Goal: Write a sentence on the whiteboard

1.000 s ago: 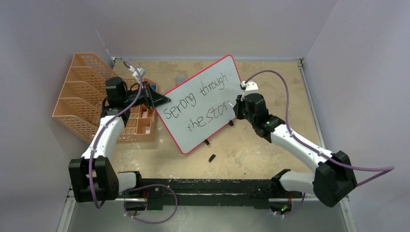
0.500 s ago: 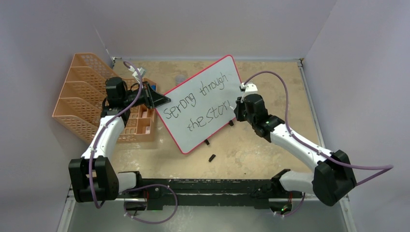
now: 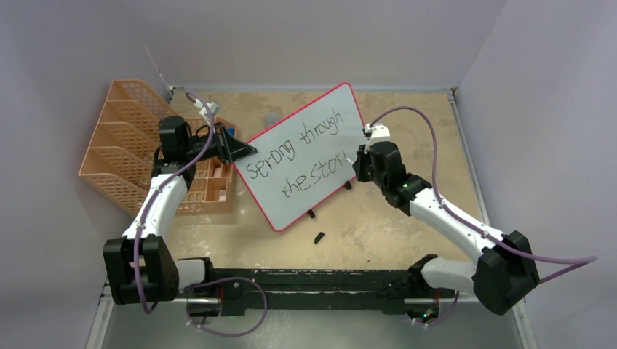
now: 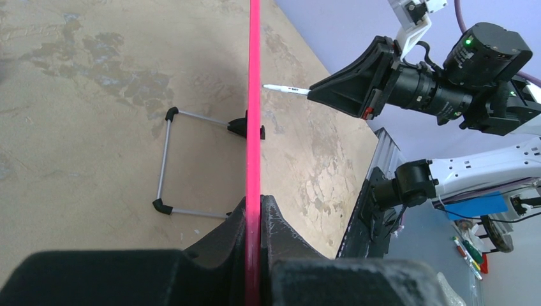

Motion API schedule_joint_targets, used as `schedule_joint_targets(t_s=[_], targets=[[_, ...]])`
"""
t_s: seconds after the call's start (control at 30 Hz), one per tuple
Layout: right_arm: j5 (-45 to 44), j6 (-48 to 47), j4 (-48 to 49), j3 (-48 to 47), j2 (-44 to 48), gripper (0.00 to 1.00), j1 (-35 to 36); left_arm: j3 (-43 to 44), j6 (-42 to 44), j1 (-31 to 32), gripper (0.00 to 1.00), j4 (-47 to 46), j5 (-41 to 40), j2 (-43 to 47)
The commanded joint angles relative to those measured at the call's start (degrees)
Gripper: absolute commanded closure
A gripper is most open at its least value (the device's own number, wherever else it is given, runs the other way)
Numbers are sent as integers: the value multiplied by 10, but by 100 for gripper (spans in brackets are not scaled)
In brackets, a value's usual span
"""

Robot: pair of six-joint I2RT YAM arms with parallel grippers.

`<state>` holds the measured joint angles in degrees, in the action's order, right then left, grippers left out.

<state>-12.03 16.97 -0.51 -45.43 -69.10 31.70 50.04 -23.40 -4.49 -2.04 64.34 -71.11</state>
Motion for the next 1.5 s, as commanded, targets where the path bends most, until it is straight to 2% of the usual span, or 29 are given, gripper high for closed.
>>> schedule_joint_targets(t_s=[0.0, 0.57, 1.1, 1.47], targets=[[2, -1, 21, -28, 26, 100, -2, 18, 20, -6, 100, -22, 5, 10], [9, -10, 57, -34, -3, 100, -3, 18, 20, -6, 100, -23, 9, 8], [-21, -18, 77, -37, -14, 100, -13, 18, 20, -6, 100, -23, 10, 9], [-16, -4, 48, -26, -19, 100, -18, 18, 20, -6, 100, -23, 8, 10]])
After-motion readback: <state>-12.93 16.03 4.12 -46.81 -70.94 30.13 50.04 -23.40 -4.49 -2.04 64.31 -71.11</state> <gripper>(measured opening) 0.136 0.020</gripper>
